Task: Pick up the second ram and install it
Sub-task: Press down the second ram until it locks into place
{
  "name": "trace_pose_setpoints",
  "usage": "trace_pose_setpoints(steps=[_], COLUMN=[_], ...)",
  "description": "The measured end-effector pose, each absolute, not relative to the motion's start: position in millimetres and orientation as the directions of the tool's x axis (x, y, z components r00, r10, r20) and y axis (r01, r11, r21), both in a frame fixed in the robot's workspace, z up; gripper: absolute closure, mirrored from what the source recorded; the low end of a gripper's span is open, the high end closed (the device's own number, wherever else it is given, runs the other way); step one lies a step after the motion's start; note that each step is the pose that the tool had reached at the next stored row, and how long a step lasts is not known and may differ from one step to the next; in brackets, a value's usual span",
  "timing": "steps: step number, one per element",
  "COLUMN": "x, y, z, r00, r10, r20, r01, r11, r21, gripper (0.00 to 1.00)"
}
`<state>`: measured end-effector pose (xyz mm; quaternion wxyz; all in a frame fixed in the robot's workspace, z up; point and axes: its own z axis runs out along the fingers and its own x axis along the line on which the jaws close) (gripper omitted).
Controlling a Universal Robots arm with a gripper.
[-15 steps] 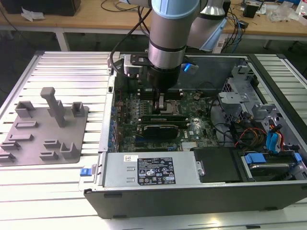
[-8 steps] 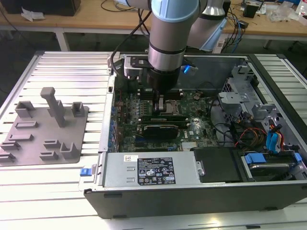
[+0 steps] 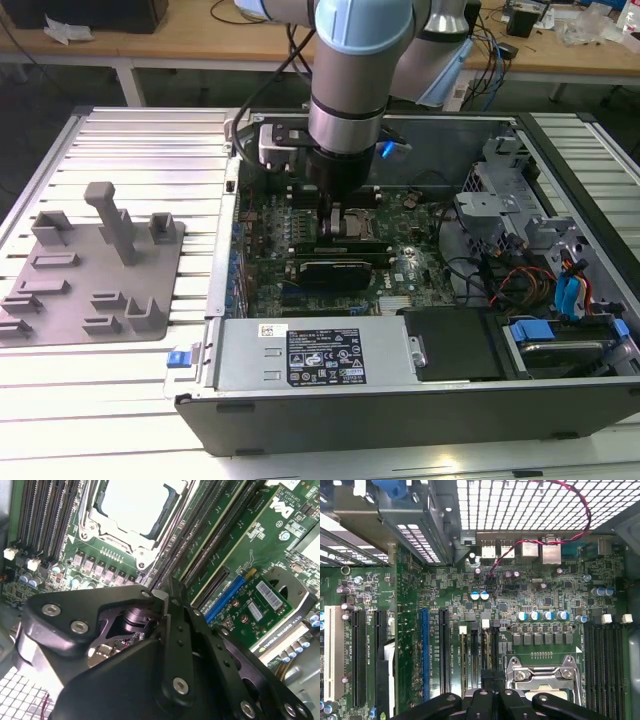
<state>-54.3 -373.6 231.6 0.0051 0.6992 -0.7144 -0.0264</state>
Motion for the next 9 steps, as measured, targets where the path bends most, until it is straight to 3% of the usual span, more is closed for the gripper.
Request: trace_pose_setpoints(steps=[9], x=[-54.3], y=[-373.6], z=[229.6], r00=[-0.022], r10=[-0.999], r20=[-0.030], r01=[-0.999], r11=[0.021], r21=[0.045], gripper=[0.92])
